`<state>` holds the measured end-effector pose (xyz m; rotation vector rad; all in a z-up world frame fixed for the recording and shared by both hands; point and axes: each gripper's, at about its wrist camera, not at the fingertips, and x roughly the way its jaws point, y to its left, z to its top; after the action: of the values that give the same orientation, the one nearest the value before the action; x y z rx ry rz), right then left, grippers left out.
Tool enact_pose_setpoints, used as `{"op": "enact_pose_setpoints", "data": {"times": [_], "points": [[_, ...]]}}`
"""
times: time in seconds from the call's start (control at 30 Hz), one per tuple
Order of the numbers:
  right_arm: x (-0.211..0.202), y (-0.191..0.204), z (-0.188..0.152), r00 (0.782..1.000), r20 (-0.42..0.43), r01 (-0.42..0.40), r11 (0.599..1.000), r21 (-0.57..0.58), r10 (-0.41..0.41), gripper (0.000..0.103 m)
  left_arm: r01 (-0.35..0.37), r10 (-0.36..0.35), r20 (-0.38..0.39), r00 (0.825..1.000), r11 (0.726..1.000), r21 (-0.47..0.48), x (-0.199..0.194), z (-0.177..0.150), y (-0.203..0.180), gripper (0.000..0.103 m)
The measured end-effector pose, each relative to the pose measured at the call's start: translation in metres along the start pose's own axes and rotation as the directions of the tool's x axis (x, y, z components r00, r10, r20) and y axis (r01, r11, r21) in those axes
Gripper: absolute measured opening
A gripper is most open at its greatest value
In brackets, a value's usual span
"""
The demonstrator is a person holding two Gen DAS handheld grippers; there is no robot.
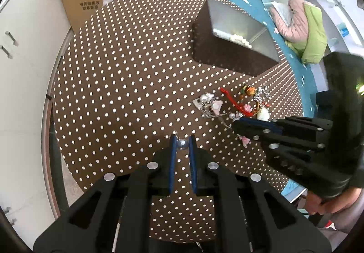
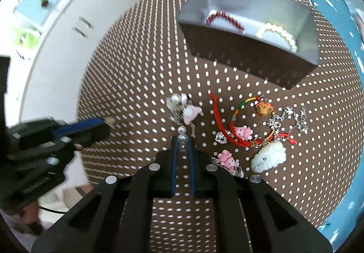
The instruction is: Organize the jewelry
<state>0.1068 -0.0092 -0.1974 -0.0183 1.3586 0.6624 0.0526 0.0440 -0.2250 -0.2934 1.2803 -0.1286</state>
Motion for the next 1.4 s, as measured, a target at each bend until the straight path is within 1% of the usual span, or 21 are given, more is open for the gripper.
{"op": "enact_pose_setpoints", "data": {"times": [0.07,0.17,0.23,0.47,0.53,0.63,0.7,0.77,0.9,1.03,1.2,1.3,1.4], "points": [[-0.012,0.004,-0.005,0.999,0.030,-0.023,1.000,0.015,0.023,0.008,0.007,-0.007,0.017,1.000,1.000,0.012,-0.007,0.002,-0.004,0.011],[-0.037,0.003,-0.008,0.996,0.087,-0.026,0.999,0.030,0.023,0.008,0.016,-0.017,0.040,0.999,0.999,0.029,-0.016,0.007,-0.010,0.011],[-0.054,-0.005,-0.011,0.992,0.119,-0.045,0.998,0.047,0.039,0.008,0.022,-0.024,0.057,0.998,0.999,0.046,-0.023,0.011,-0.015,0.011],[-0.100,-0.024,-0.017,0.978,0.206,-0.052,0.995,0.080,0.035,0.008,0.043,-0.053,0.116,0.992,0.995,0.093,-0.039,0.026,-0.033,0.011],[-0.105,-0.029,-0.018,0.974,0.223,-0.059,0.993,0.101,0.036,0.008,0.041,-0.056,0.133,0.990,0.992,0.118,-0.043,0.032,-0.041,0.011],[-0.111,-0.035,-0.016,0.969,0.245,-0.079,0.989,0.128,0.046,0.008,0.018,-0.046,0.164,0.985,0.986,0.167,-0.048,0.039,-0.055,0.011],[-0.120,-0.038,-0.015,0.965,0.257,-0.087,0.988,0.131,0.051,0.008,0.011,-0.047,0.178,0.983,0.980,0.200,-0.050,0.046,-0.065,0.011],[-0.123,-0.041,-0.012,0.962,0.270,-0.083,0.988,0.130,0.045,0.008,0.003,-0.045,0.184,0.982,0.975,0.224,-0.048,0.052,-0.073,0.011],[-0.132,-0.047,-0.004,0.956,0.292,-0.049,0.992,0.119,0.012,0.008,0.012,-0.065,0.194,0.979,0.965,0.261,-0.044,0.068,-0.090,0.011],[-0.138,-0.059,0.009,0.949,0.314,-0.026,0.992,0.121,-0.013,0.008,0.009,-0.068,0.204,0.977,0.960,0.280,-0.038,0.084,-0.102,0.011],[-0.140,-0.074,0.027,0.943,0.332,-0.016,0.993,0.119,-0.025,0.008,-0.001,-0.062,0.207,0.976,0.957,0.291,-0.028,0.101,-0.112,0.011],[-0.134,-0.083,0.036,0.945,0.327,-0.022,0.992,0.122,-0.020,0.008,0.000,-0.056,0.190,0.980,0.959,0.284,-0.015,0.110,-0.114,0.011],[-0.123,-0.092,0.043,0.951,0.309,-0.021,0.990,0.137,-0.022,0.008,0.000,-0.049,0.170,0.984,0.961,0.276,0.000,0.117,-0.115,0.011]]}}
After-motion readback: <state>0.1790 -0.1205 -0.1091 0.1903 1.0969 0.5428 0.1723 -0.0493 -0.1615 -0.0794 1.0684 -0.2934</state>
